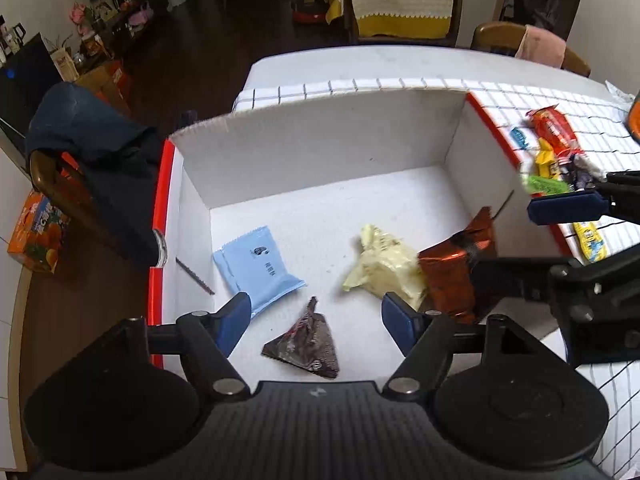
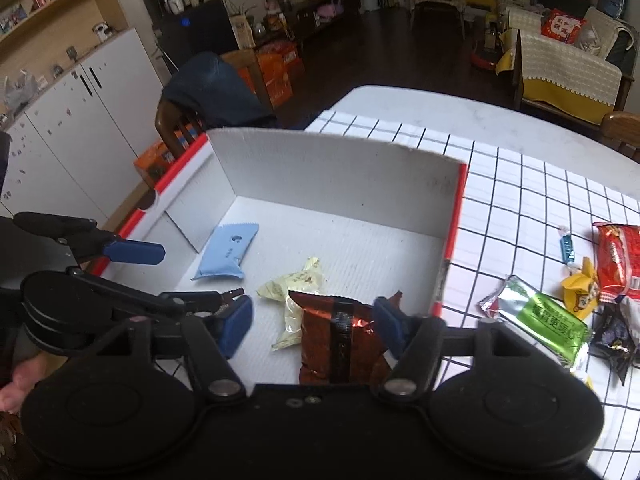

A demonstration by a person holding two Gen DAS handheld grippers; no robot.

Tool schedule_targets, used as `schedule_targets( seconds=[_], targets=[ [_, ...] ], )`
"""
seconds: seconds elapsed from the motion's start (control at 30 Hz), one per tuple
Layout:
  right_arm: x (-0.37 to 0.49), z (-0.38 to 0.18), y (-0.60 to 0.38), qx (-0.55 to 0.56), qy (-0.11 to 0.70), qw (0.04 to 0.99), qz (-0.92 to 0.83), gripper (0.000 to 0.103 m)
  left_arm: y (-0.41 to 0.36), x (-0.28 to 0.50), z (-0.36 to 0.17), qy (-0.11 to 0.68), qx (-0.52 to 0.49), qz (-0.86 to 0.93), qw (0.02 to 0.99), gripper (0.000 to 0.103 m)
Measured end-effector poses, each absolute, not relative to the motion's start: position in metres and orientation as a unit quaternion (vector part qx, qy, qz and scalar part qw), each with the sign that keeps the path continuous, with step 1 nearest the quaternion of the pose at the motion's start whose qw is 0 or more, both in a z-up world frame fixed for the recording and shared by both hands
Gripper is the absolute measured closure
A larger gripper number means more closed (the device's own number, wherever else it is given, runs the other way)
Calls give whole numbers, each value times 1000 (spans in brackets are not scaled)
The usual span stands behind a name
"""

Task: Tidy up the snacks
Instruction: 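Withdraw both tools from the box toward the remaining snacks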

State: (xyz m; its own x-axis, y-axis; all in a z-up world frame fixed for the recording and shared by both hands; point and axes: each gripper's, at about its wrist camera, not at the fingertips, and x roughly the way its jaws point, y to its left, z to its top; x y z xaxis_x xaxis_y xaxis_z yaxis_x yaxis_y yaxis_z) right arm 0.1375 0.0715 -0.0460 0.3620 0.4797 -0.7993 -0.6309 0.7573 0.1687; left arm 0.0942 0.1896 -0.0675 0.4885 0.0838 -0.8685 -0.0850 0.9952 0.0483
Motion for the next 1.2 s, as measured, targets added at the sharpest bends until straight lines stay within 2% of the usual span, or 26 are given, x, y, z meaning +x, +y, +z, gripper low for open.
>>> schedule_targets(
  seconds=[0.13,0.23,0.37,0.43,0.47,0.83,1.2],
  targets=[
    [131,-33,55,-68,442,826,345,22,175,88,-53,487,1,45,872,30],
    [125,-23,39,-60,432,832,343,18,164,82,-42,467,2,38,884,24],
    [123,-10,15,-45,421,841,337,16,146,79,-29,446,0,25,895,22],
    [121,-5,1,-39,414,847,332,5,136,78,-24,438,-1,16,899,21],
    [120,-3,-7,-34,411,850,328,4,130,78,-22,434,0,11,901,20],
    [132,16,-100,-4,387,883,267,1,63,90,-13,416,-5,-40,909,17],
    [171,-5,-177,-1,409,890,199,1,-18,119,-46,453,-1,-63,889,17]
  ],
)
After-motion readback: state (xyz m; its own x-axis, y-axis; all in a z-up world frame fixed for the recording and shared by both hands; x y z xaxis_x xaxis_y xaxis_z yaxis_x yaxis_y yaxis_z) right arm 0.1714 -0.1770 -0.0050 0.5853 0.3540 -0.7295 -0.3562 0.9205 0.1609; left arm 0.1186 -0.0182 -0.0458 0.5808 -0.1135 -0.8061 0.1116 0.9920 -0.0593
